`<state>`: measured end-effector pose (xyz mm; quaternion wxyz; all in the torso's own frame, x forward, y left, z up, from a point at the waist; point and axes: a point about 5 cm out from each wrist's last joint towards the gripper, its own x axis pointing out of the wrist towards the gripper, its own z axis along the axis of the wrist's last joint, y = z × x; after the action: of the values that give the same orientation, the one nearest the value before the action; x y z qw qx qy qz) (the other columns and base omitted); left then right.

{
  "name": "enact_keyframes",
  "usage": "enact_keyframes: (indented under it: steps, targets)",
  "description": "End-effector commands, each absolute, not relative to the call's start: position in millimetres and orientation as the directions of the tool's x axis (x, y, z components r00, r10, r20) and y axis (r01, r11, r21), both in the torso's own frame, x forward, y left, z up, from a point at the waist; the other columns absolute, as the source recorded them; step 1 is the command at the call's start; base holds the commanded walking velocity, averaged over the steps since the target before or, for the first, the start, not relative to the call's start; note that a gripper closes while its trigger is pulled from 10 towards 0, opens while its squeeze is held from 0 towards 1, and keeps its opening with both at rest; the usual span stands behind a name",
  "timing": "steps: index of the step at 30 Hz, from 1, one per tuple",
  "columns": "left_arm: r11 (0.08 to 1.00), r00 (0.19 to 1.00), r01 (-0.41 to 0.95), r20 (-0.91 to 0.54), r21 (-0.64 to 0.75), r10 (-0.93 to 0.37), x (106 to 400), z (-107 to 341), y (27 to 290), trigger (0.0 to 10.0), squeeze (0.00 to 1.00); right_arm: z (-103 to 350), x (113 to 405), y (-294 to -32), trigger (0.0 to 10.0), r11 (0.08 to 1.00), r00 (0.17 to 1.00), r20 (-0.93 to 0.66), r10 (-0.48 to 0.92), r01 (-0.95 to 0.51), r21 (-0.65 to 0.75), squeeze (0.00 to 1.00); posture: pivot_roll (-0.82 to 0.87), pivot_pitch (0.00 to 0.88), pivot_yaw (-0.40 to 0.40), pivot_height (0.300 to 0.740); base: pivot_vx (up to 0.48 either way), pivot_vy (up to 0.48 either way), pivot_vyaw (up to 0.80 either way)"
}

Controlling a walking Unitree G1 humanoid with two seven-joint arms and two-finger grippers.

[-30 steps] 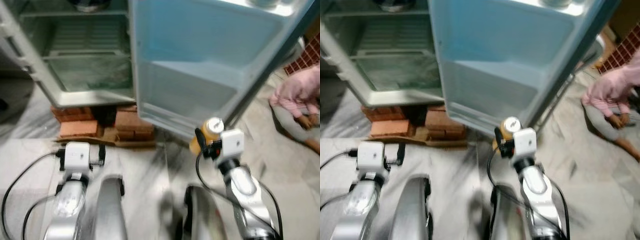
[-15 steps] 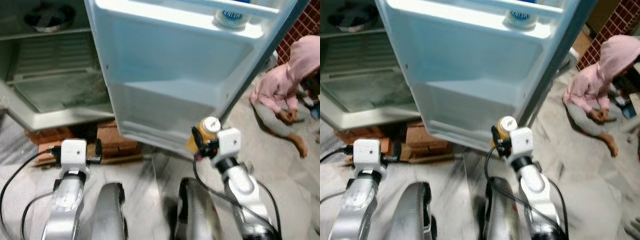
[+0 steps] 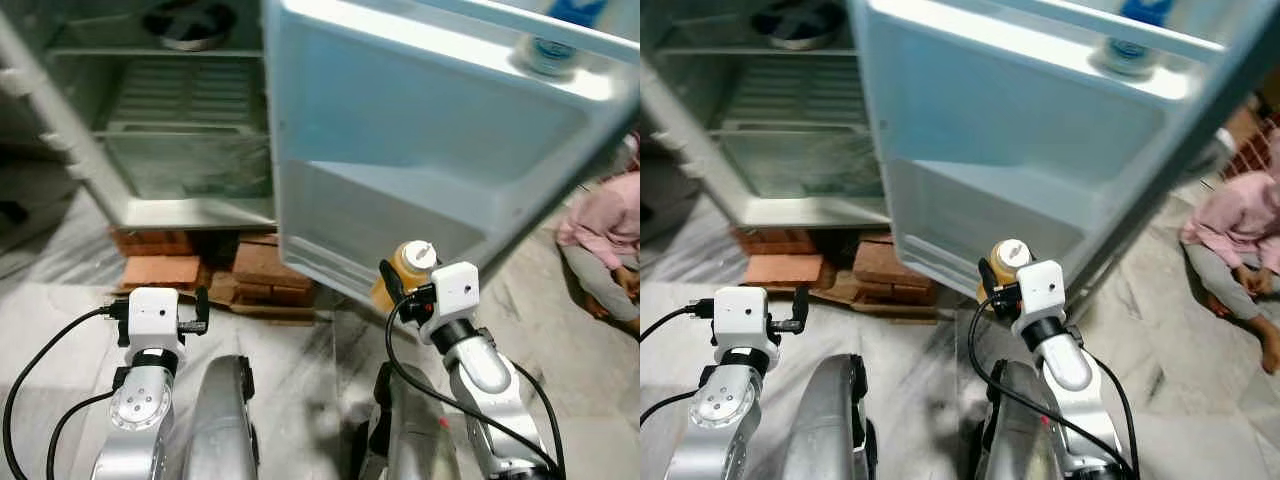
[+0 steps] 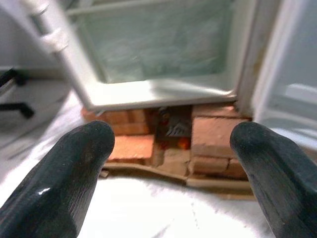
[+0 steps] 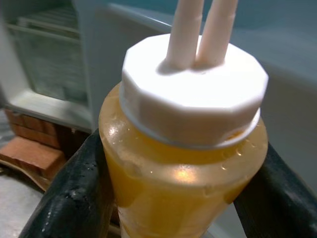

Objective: Restocking fridge

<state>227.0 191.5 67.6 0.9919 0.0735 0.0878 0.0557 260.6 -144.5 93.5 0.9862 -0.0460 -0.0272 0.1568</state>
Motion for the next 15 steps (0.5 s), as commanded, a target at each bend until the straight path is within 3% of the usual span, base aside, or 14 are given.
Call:
enact_keyframes:
  steps: [1,9,15]
  targets:
    - [0.982,0.975,-0.096,-0.184,0.163,0.126,225,65,192,10.0,0.0,96,260,-147,10.0,0.947,0.949,0.054,0.31,-0.303,-0.102,0.0,0.08,0.161,-0.045,0.584,0.0,0.0,0.4]
    - [0.982,0.974,-0.098,-0.187,0.162,0.128,224,66,193,10.0,0.0,100,274,-154,10.0,0.967,0.975,0.076,0.21,-0.196,-0.166,0.0,0.09,0.18,-0.041,0.584,0.0,0.0,0.1]
    - [0.98,0.973,-0.098,-0.19,0.172,0.131,224,67,195,10.0,0.0,97,282,-147,10.0,0.965,0.975,0.068,0.212,-0.198,-0.17,0.0,0.11,0.201,-0.036,0.584,0.0,0.0,0.0]
